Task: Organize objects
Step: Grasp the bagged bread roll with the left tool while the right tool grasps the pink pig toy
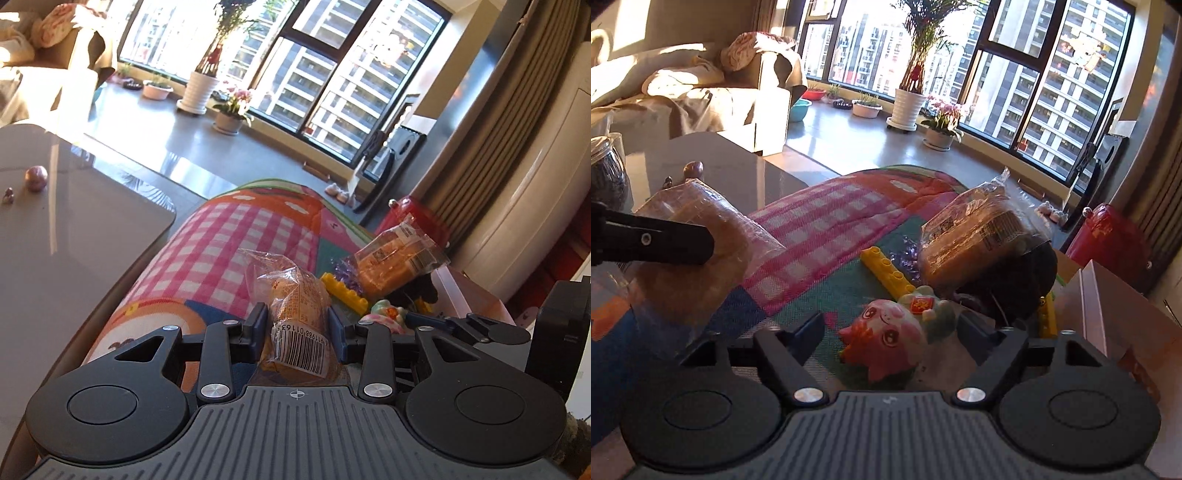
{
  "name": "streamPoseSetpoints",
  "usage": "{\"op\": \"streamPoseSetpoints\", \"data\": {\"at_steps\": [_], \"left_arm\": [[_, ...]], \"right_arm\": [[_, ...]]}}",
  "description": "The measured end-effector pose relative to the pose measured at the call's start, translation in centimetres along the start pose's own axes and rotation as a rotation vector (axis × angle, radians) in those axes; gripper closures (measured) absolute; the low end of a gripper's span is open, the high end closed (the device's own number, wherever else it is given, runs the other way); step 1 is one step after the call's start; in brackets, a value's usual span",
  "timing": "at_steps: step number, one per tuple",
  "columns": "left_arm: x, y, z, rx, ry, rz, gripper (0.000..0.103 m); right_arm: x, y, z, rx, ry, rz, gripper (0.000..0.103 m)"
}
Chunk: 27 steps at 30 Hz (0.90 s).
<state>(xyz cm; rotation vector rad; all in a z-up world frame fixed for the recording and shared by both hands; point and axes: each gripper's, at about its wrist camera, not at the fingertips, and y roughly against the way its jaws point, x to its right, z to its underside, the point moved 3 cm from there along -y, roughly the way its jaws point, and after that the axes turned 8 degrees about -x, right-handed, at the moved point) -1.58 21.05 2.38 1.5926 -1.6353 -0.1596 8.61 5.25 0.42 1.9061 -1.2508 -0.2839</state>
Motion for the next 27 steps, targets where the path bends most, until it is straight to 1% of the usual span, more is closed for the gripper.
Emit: {"op": "streamPoseSetpoints", "data": {"at_steps": [2, 4, 7, 9, 11, 12, 14, 16, 17, 19, 20, 22, 24, 27], "left_arm": [[0.0, -0.1, 0.1, -0.005, -0.002, 0.005, 0.064], [0.2, -0.4, 0.2, -0.010, -0.001, 0.011, 0.064], [0.7, -0.7, 0.5, -0.021, -0.005, 0.031, 0.064], [1.2, -0.9, 0.7, -0.032, -0.011, 0.045, 0.064], [1.8, -1.2, 0.9, -0.043, -0.021, 0.057, 0.064], [2.1, -1.5, 1.0, -0.049, -0.027, 0.062, 0.064], [2.6, -1.8, 1.3, -0.060, -0.037, 0.069, 0.064], [3.2, -2.0, 1.5, -0.069, -0.046, 0.073, 0.064], [3.4, -2.0, 1.6, -0.072, -0.050, 0.073, 0.064], [3.7, -2.0, 1.8, -0.076, -0.058, 0.073, 0.064], [3.9, -1.9, 1.8, -0.076, -0.062, 0.071, 0.064], [4.0, -1.8, 1.9, -0.070, -0.065, 0.061, 0.064], [4.0, -1.5, 2.0, -0.058, -0.065, 0.043, 0.064], [3.4, -0.8, 2.1, -0.032, -0.053, 0.007, 0.064]], "right_arm": [[0.2, 0.4, 0.3, 0.006, 0.002, 0.001, 0.041], [0.5, 1.4, 0.7, 0.002, -0.004, -0.018, 0.045], [1.1, 3.4, 2.2, -0.018, -0.014, -0.102, 0.045], [1.4, 4.7, 3.6, -0.041, -0.008, -0.149, 0.045], [1.7, 6.0, 5.2, -0.071, -0.002, -0.216, 0.045], [1.9, 6.6, 6.0, -0.071, 0.006, -0.232, 0.045], [2.1, 7.6, 7.3, -0.066, 0.039, -0.217, 0.040], [2.3, 8.3, 8.3, -0.054, 0.063, -0.158, 0.022], [2.5, 8.7, 8.7, -0.045, 0.068, -0.127, 0.019], [2.9, 9.1, 9.2, -0.042, 0.063, -0.086, 0.018], [3.2, 9.3, 9.3, -0.046, 0.043, -0.090, 0.018], [3.6, 9.5, 9.1, -0.047, -0.014, -0.135, 0.009], [4.0, 9.5, 8.2, -0.026, -0.080, -0.169, 0.003], [3.5, 8.6, 6.9, 0.002, -0.148, -0.214, 0.002]]}}
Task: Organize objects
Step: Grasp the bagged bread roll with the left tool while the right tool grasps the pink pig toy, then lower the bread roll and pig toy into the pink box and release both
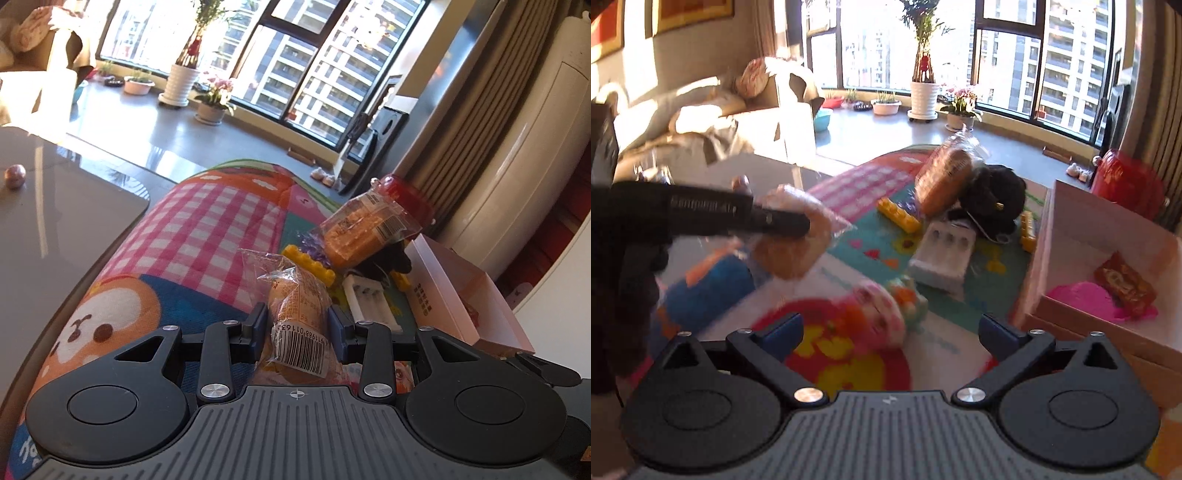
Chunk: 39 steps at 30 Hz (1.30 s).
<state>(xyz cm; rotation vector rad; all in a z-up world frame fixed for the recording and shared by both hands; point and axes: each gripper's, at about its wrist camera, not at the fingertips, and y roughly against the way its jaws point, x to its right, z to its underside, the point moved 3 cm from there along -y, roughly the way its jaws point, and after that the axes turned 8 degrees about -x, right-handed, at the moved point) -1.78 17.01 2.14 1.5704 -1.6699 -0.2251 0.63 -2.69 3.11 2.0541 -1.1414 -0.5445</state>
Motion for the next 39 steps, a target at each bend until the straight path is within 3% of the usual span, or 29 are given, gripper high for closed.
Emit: {"op": "streamPoseSetpoints", "data": {"at_steps": [5, 8, 9, 10, 18, 27, 30, 33, 36, 39], "left_arm": [[-0.9, 1.8, 0.2, 0.016, 0.020, -0.031, 0.064], [-0.9, 3.0, 0.4, 0.026, 0.007, -0.043, 0.064], [-0.7, 3.2, 0.5, 0.026, 0.003, -0.048, 0.064], [-0.5, 3.4, 0.6, 0.021, -0.004, -0.049, 0.064], [4.9, 3.5, 3.5, -0.058, -0.155, 0.014, 0.064], [12.8, 3.0, 6.2, -0.139, -0.328, 0.143, 0.064], [16.3, 2.2, 4.6, -0.133, -0.366, 0.209, 0.064], [20.5, 0.5, 1.5, -0.055, -0.402, 0.247, 0.063], [23.9, -3.4, -1.6, -0.023, -0.344, 0.331, 0.062], [25.5, -8.6, -3.0, -0.088, -0.335, 0.273, 0.059]], "right_arm": [[-1.2, -3.7, -1.6, -0.020, -0.081, -0.019, 0.004], [-1.8, -4.8, -1.7, -0.048, -0.090, -0.003, 0.032], [-1.8, -4.8, -1.5, -0.060, -0.083, 0.000, 0.050], [-1.8, -4.5, -1.2, -0.073, -0.078, -0.002, 0.054], [0.4, 3.3, 4.5, -0.028, -0.071, 0.062, 0.055], [5.2, 12.1, 10.1, 0.098, -0.123, 0.243, 0.055], [6.8, 13.2, 11.2, 0.124, -0.156, 0.278, 0.055], [8.1, 13.2, 11.8, 0.136, -0.179, 0.291, 0.055], [9.1, 12.5, 12.0, 0.128, -0.210, 0.282, 0.055], [9.7, 11.9, 12.3, 0.111, -0.254, 0.290, 0.055]]}}
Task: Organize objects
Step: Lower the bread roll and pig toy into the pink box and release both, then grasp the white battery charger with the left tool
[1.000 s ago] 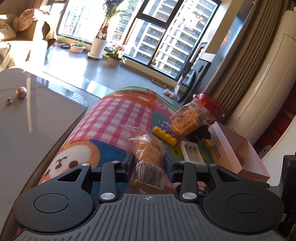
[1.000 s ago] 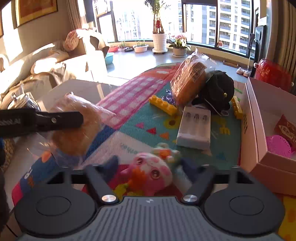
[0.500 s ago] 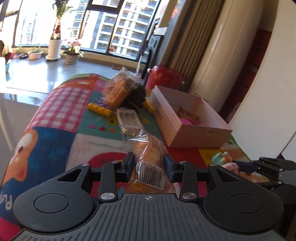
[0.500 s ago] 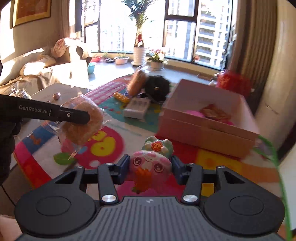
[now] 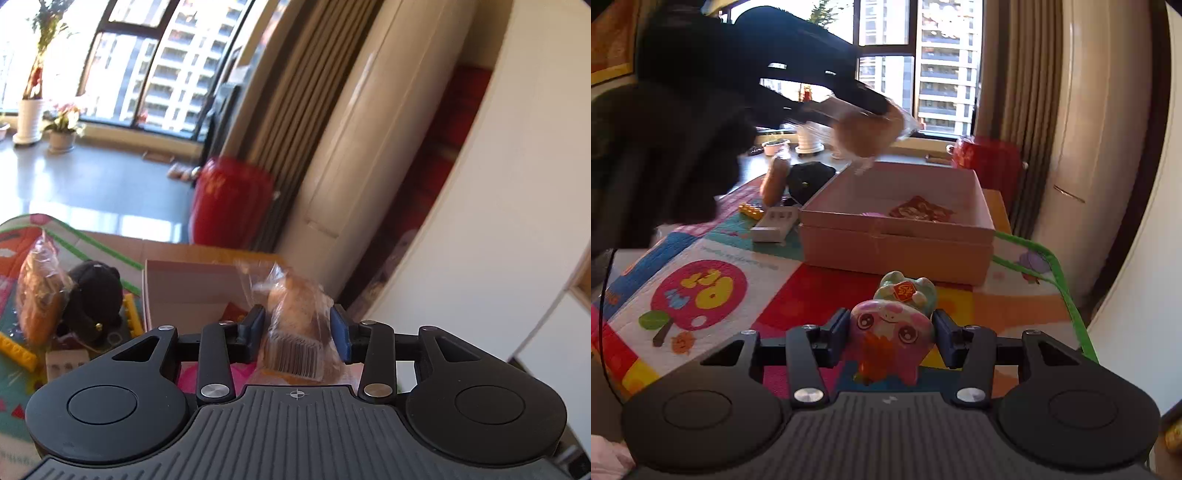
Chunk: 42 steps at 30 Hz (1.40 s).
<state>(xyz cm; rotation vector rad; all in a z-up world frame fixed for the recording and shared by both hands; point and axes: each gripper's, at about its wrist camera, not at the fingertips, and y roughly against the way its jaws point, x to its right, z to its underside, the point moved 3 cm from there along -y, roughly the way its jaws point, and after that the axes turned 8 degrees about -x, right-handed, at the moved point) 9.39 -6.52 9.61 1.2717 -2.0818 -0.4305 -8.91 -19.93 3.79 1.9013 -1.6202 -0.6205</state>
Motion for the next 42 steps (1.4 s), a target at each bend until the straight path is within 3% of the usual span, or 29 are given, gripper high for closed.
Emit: {"op": "streamPoseSetpoints", "data": {"at_steps": [2, 6, 10, 12, 15, 19, 20, 22, 23, 26, 29, 36, 39, 42], "left_arm": [[-1.4, -0.6, 0.1, 0.045, 0.067, -0.017, 0.059], [-5.6, 2.4, 1.8, 0.145, 0.196, 0.035, 0.059], [-9.0, 6.4, 5.2, 0.201, 0.154, -0.091, 0.059], [-10.6, 7.5, 6.6, 0.192, 0.132, -0.156, 0.059], [-12.5, 8.2, 8.0, 0.115, 0.090, -0.255, 0.059], [-14.3, 8.1, 9.4, 0.044, 0.063, -0.293, 0.059], [-14.6, 7.8, 9.4, 0.028, 0.069, -0.293, 0.059], [-15.4, 7.3, 9.5, 0.001, 0.101, -0.284, 0.059], [-15.7, 7.0, 9.5, -0.007, 0.119, -0.281, 0.059], [-16.0, 6.1, 9.0, -0.010, 0.143, -0.280, 0.059], [-15.8, 4.2, 8.1, -0.024, 0.138, -0.268, 0.059], [-14.2, -0.8, 6.8, -0.103, 0.084, -0.358, 0.058], [-13.2, -1.7, 6.8, -0.080, 0.038, -0.389, 0.056], [-13.0, -1.8, 6.8, -0.077, 0.062, -0.391, 0.056]], "right_arm": [[0.4, 0.1, 0.0, 0.006, -0.018, 0.016, 0.055], [1.7, 1.0, -0.7, 0.041, -0.042, 0.022, 0.055], [2.4, 0.9, -2.5, 0.057, -0.054, 0.041, 0.055], [2.7, 0.6, -3.9, 0.076, -0.059, 0.037, 0.055], [2.4, -0.2, -7.1, 0.103, -0.063, 0.014, 0.055], [1.6, -2.3, -13.2, 0.157, -0.076, -0.041, 0.054], [1.4, -3.1, -14.6, 0.171, -0.075, -0.044, 0.051], [0.9, -5.2, -16.9, 0.171, -0.088, -0.017, 0.013], [0.8, -6.1, -17.4, 0.168, -0.103, -0.008, 0.011], [-0.1, -8.1, -16.5, 0.106, -0.081, -0.049, 0.010], [-1.2, -8.8, -14.3, 0.082, -0.012, -0.004, 0.010], [-1.9, -8.1, -10.5, 0.074, 0.065, 0.035, 0.004], [-1.9, -7.6, -10.2, 0.087, 0.069, 0.042, 0.000], [-2.2, -7.1, -10.0, 0.091, 0.074, 0.043, 0.000]]}}
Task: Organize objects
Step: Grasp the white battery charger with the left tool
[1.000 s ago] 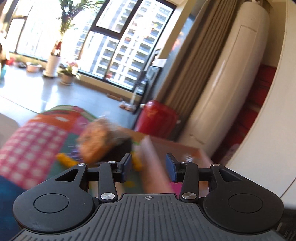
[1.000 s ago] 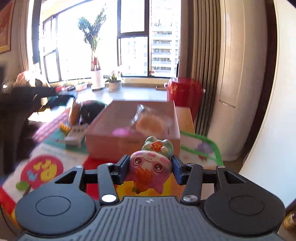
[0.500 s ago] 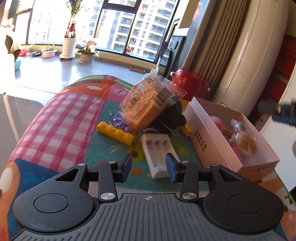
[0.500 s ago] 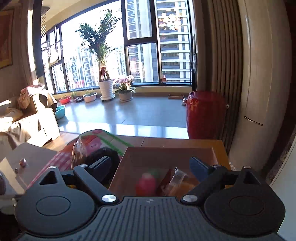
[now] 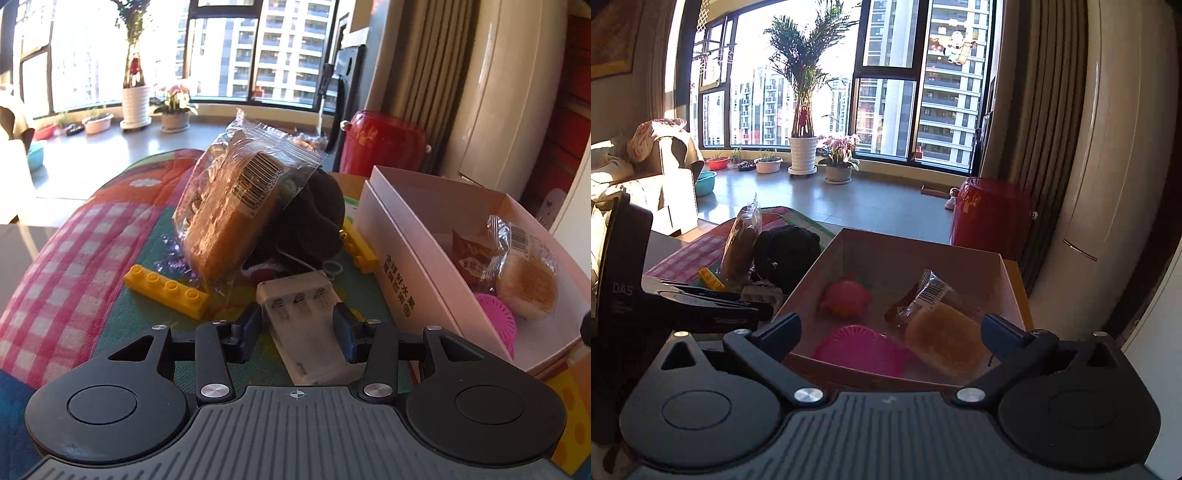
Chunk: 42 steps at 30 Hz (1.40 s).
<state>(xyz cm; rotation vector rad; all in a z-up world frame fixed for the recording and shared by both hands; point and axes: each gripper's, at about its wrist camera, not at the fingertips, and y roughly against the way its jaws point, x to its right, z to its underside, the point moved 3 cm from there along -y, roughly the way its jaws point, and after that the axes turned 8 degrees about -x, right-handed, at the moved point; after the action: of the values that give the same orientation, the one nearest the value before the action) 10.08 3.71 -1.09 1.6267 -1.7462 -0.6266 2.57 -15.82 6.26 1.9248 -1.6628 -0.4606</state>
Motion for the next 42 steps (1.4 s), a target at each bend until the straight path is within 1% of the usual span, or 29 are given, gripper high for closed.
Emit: {"op": "streamPoseSetpoints", "data": {"at_steps": [1, 4, 6, 8, 11, 13, 16, 21, 23, 24, 26, 27, 29, 31, 32, 33, 34, 35, 37, 39, 40, 42], "left_arm": [[-0.2, 0.1, 0.0, -0.005, 0.023, 0.024, 0.056], [-1.6, 0.3, 0.0, -0.020, 0.121, 0.126, 0.056], [-2.3, 0.3, 0.1, -0.018, 0.144, 0.148, 0.059], [-2.3, 0.4, 0.5, -0.008, 0.104, 0.133, 0.064], [-1.3, 0.8, 1.3, 0.015, -0.027, 0.077, 0.067], [-0.9, 1.3, 1.8, 0.017, -0.087, 0.077, 0.067], [-1.3, 2.4, 2.7, 0.013, -0.146, 0.085, 0.067], [-2.9, 5.0, 4.6, -0.004, -0.243, 0.074, 0.067], [-3.8, 5.7, 5.0, -0.025, -0.255, 0.088, 0.067], [-4.3, 5.8, 4.9, -0.041, -0.241, 0.106, 0.067], [-5.2, 5.8, 4.6, -0.084, -0.166, 0.154, 0.067], [-5.6, 5.7, 4.4, -0.103, -0.115, 0.171, 0.066], [-5.9, 5.3, 3.8, -0.133, -0.037, 0.207, 0.059], [-6.0, 4.7, 3.3, -0.155, 0.018, 0.248, 0.044], [-5.8, 4.6, 3.2, -0.159, 0.034, 0.256, 0.042], [-5.7, 4.4, 3.1, -0.161, 0.042, 0.257, 0.036], [-5.4, 4.3, 3.0, -0.160, 0.040, 0.257, 0.030], [-5.0, 4.2, 3.0, -0.160, 0.036, 0.255, 0.027], [-4.1, 3.9, 2.9, -0.163, 0.024, 0.246, 0.012], [-3.1, 3.7, 3.0, -0.158, 0.002, 0.224, 0.006], [-2.5, 3.6, 3.2, -0.149, -0.022, 0.194, 0.006], [-1.3, 3.6, 3.7, -0.131, -0.106, 0.129, 0.006]], "right_arm": [[-0.1, 0.0, 0.0, 0.002, 0.004, 0.002, 0.000], [-0.4, 0.7, 0.0, 0.024, 0.029, 0.013, 0.000], [-0.6, 1.3, 0.1, 0.039, 0.037, 0.017, 0.000], [-0.6, 1.6, 0.2, 0.046, 0.032, 0.015, 0.000], [-0.9, 2.1, 0.7, 0.047, 0.026, 0.004, 0.000], [-1.1, 2.5, 1.2, 0.051, 0.038, 0.010, 0.000], [-1.5, 3.1, 2.3, 0.055, 0.063, 0.032, 0.000], [-1.3, 3.3, 4.7, 0.011, 0.047, 0.025, 0.000], [-1.2, 2.9, 5.8, -0.015, 0.024, 0.017, 0.000], [-1.2, 2.6, 6.3, -0.028, 0.012, 0.013, 0.000], [-1.1, 1.9, 7.3, -0.059, -0.016, 0.001, 0.000], [-1.1, 1.5, 7.6, -0.072, -0.028, -0.001, 0.000], [-1.1, 0.9, 8.0, -0.090, -0.043, 0.005, 0.000], [-0.9, 0.9, 7.9, -0.085, -0.060, -0.003, 0.000], [-0.8, 1.0, 8.0, -0.082, -0.069, -0.010, 0.000], [-0.6, 1.0, 8.1, -0.085, -0.078, -0.017, 0.000], [-0.4, 0.9, 8.1, -0.088, -0.087, -0.021, 0.000], [-0.4, 0.9, 8.2, -0.090, -0.095, -0.024, 0.000], [-0.4, 0.9, 8.2, -0.091, -0.101, -0.025, 0.000], [-0.5, 0.9, 8.3, -0.093, -0.099, -0.029, 0.000], [-0.5, 0.9, 8.3, -0.089, -0.096, -0.028, 0.000], [-0.5, 1.0, 8.3, -0.084, -0.095, -0.025, 0.000]]}}
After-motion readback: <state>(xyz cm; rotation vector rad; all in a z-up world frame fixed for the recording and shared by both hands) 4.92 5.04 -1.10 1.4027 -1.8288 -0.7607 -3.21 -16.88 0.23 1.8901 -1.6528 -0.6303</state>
